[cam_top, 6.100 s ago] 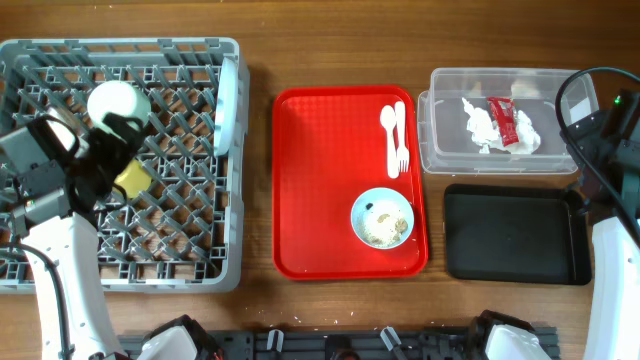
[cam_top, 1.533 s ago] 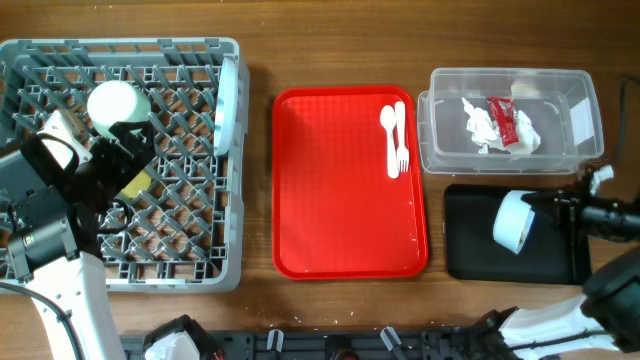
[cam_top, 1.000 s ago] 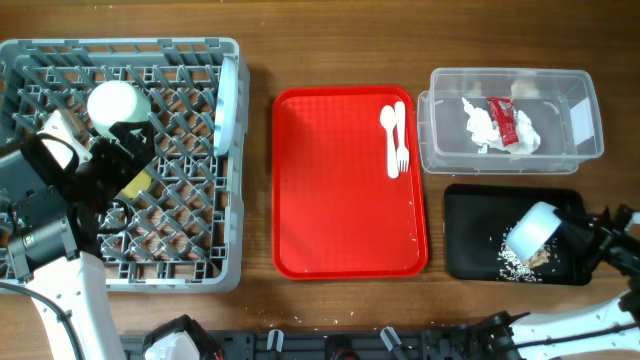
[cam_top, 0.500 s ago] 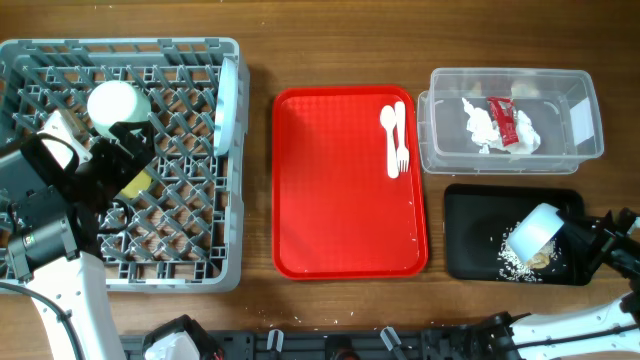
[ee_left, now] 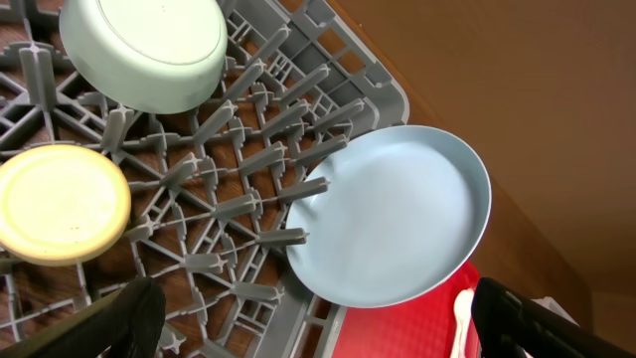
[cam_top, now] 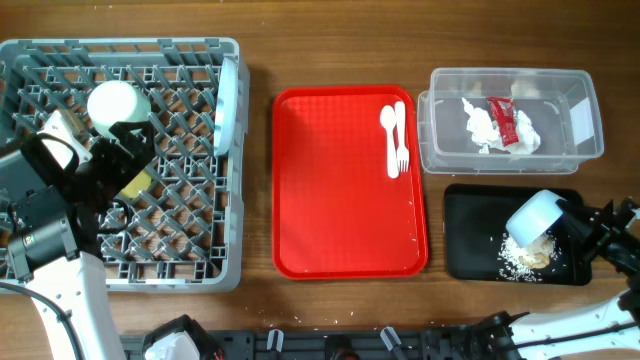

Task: Sort waste into correct bins and load items into the dishwasher rack
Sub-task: 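Hold the bowl inverted over the black tray to empty it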

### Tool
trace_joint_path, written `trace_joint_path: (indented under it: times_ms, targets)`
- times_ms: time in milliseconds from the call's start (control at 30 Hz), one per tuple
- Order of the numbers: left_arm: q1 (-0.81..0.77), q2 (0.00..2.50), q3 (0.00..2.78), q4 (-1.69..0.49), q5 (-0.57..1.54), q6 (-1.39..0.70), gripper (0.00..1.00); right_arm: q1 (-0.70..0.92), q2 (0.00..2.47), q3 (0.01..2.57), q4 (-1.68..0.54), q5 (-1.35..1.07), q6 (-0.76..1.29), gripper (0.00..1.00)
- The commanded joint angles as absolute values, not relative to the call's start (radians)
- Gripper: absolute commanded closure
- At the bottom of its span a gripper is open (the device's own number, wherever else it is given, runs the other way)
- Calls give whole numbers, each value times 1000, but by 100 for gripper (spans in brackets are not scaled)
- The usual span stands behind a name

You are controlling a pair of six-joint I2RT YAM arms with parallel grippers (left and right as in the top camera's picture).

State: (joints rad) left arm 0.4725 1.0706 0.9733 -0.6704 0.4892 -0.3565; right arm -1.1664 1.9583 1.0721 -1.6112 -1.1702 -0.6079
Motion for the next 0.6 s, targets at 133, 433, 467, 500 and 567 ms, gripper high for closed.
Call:
trace_joint_path:
  times_ms: [133,433,467,500,567]
  targets:
    - [473,1076,976,-667,504,-340,0,-1133,1958,1029,-1613,-1195,-562,96]
    - [473,1076,976,-667,504,-340,0,-1106,1952,1026,-1613,-1182,-606,96]
    - [473,1076,976,-667,504,-340,0,-1104,1953,1026,-1606,-1214,-632,96]
    - [473,1076,976,-667,504,-340,0,-1105,1953,1027,-1582,-1254,-621,96]
    - [473,1076,976,-667,504,-340,0,-1103,1953,1031,-1544,-1257,-492,96]
